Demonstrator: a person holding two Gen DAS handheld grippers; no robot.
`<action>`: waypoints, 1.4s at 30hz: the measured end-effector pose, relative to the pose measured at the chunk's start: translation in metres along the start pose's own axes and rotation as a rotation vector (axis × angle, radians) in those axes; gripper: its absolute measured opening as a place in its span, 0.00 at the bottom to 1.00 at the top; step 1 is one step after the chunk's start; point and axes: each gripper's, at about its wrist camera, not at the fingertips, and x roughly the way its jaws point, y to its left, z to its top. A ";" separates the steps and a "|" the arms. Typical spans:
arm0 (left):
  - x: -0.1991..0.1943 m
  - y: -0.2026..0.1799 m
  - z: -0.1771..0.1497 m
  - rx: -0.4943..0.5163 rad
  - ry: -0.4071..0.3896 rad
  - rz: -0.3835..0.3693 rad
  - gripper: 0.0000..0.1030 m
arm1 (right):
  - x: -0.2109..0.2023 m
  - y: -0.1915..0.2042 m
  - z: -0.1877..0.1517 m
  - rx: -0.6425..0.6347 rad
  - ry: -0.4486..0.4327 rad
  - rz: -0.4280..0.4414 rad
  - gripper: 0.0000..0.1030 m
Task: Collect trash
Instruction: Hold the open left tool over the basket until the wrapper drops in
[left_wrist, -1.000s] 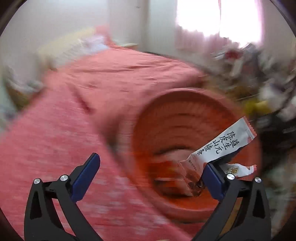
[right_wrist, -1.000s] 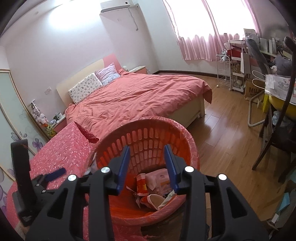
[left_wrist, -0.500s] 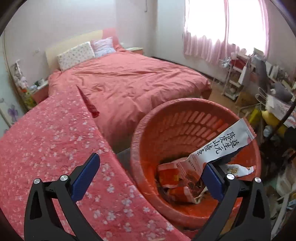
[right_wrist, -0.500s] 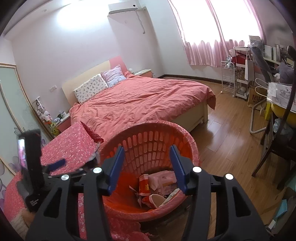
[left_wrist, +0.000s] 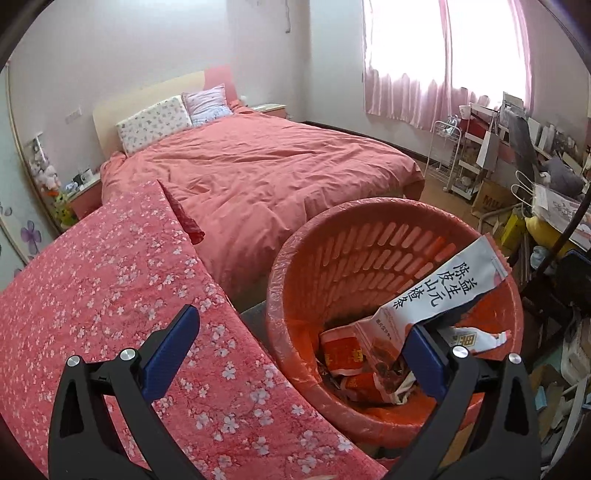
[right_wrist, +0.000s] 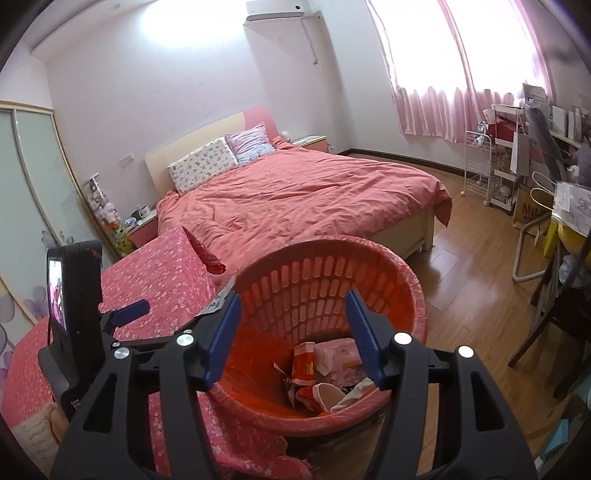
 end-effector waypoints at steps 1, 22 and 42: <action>0.000 0.002 0.001 -0.009 0.006 0.007 0.98 | -0.001 -0.001 -0.001 0.004 0.001 -0.002 0.56; 0.010 -0.005 -0.006 0.049 0.083 -0.048 0.98 | 0.003 -0.012 -0.009 0.004 0.028 0.006 0.57; 0.006 -0.011 0.001 0.054 0.006 -0.077 0.98 | 0.050 0.005 0.005 -0.020 0.092 0.064 0.56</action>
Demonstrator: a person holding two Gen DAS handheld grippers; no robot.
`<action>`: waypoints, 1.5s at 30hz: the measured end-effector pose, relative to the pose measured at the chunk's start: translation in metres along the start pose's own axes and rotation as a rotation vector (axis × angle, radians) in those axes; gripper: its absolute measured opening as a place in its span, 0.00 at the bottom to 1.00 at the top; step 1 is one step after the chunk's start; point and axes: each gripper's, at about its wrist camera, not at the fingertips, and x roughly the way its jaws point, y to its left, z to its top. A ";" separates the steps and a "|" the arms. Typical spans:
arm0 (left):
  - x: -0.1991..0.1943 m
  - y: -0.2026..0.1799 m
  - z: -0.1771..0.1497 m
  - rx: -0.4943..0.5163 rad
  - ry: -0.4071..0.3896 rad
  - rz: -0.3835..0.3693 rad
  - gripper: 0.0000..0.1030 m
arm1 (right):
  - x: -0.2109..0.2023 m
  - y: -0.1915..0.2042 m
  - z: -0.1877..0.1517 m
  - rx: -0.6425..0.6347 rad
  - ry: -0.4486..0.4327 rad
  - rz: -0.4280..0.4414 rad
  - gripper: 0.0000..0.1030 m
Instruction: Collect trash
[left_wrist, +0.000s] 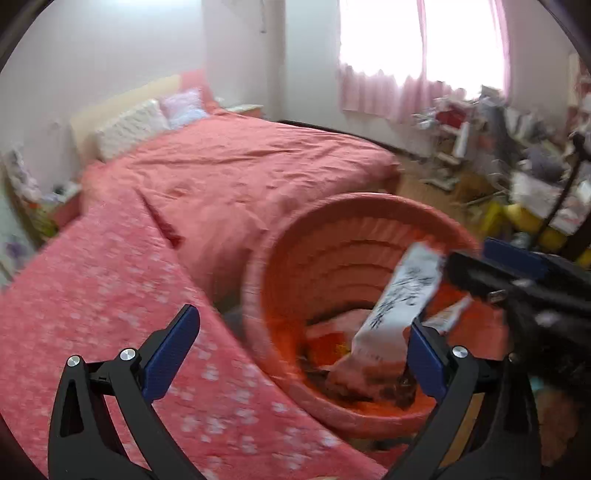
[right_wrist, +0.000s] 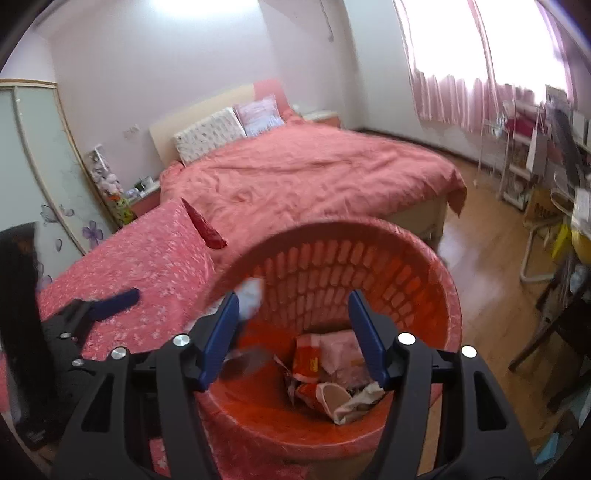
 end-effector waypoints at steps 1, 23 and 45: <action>0.002 0.002 0.000 -0.016 0.004 -0.015 0.98 | -0.009 0.000 -0.001 -0.011 -0.029 0.007 0.59; -0.057 0.037 -0.002 -0.085 -0.056 0.041 0.98 | -0.075 0.022 0.000 -0.056 -0.115 -0.021 0.67; -0.270 0.092 -0.143 -0.295 -0.234 0.452 0.98 | -0.227 0.128 -0.111 -0.114 -0.297 -0.208 0.96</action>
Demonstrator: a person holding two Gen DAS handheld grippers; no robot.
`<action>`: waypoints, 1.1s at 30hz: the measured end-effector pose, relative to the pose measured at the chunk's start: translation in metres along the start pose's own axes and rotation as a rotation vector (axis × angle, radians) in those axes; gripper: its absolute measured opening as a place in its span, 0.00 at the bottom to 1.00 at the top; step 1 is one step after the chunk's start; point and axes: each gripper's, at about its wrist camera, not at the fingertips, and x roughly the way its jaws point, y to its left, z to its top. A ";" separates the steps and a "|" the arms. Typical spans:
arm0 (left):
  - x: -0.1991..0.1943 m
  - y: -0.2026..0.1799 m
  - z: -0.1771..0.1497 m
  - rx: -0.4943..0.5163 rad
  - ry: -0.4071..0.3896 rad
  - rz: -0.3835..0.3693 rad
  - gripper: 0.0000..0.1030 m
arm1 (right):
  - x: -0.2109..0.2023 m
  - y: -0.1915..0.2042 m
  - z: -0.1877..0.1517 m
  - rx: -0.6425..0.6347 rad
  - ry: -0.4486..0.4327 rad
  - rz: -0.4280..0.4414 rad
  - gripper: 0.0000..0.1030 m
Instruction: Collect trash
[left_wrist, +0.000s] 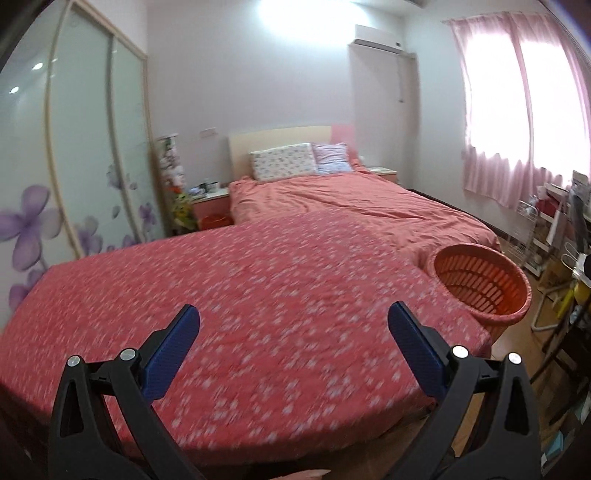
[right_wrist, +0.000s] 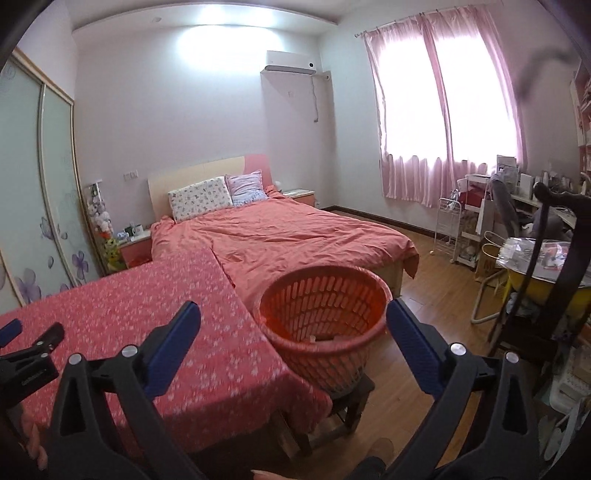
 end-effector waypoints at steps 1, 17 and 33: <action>-0.004 0.003 -0.005 -0.010 0.005 0.007 0.98 | -0.002 0.002 -0.004 -0.002 0.003 -0.004 0.96; -0.022 0.014 -0.050 -0.102 0.034 0.103 0.98 | -0.011 0.016 -0.041 -0.033 0.016 -0.127 0.96; -0.013 0.015 -0.062 -0.129 0.091 0.097 0.98 | 0.009 0.022 -0.053 -0.054 0.064 -0.150 0.96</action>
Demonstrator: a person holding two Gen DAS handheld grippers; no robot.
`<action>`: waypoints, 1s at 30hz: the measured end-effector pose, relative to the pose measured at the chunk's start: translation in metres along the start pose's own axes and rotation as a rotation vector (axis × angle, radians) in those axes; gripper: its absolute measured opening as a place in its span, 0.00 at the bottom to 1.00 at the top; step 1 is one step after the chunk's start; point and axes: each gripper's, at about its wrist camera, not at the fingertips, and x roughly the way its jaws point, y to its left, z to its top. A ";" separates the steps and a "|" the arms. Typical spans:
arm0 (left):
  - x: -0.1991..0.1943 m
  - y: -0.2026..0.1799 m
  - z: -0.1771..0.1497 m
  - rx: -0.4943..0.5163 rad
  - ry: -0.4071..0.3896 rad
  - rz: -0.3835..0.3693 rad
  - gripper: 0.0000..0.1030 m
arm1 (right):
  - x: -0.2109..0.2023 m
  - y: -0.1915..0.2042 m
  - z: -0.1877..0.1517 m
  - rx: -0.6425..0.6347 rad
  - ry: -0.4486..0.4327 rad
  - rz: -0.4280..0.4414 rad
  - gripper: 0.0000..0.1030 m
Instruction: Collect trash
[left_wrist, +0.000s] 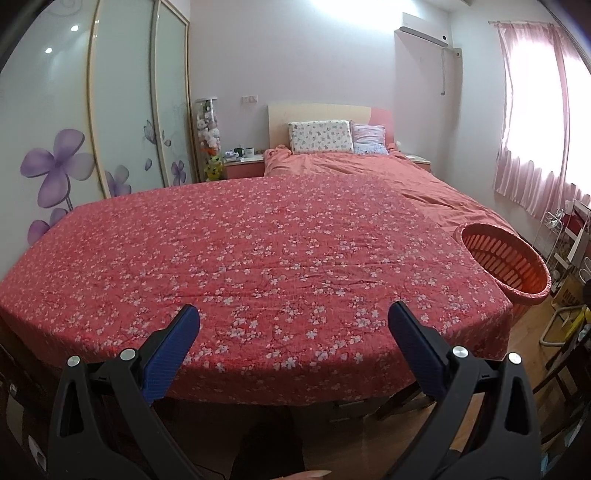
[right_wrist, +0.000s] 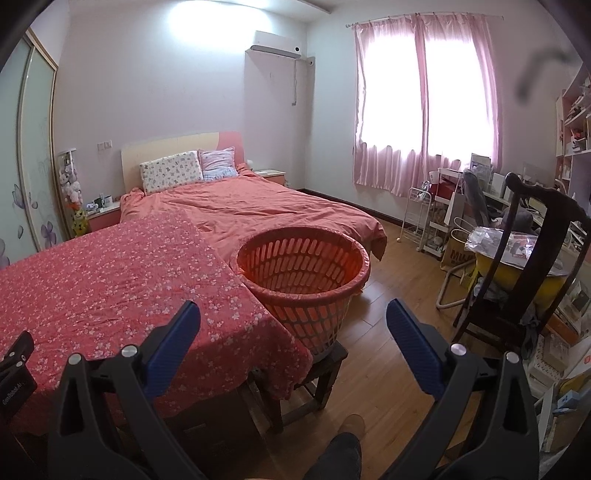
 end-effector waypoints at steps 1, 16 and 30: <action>0.001 0.000 0.000 -0.001 0.002 -0.001 0.98 | 0.001 0.001 -0.001 -0.002 0.003 -0.002 0.96; -0.003 -0.006 0.002 -0.009 -0.016 -0.042 0.98 | 0.000 0.006 0.002 -0.031 -0.030 -0.035 0.96; -0.003 -0.006 0.002 -0.018 -0.014 -0.035 0.98 | 0.005 0.008 0.001 -0.034 -0.005 -0.015 0.96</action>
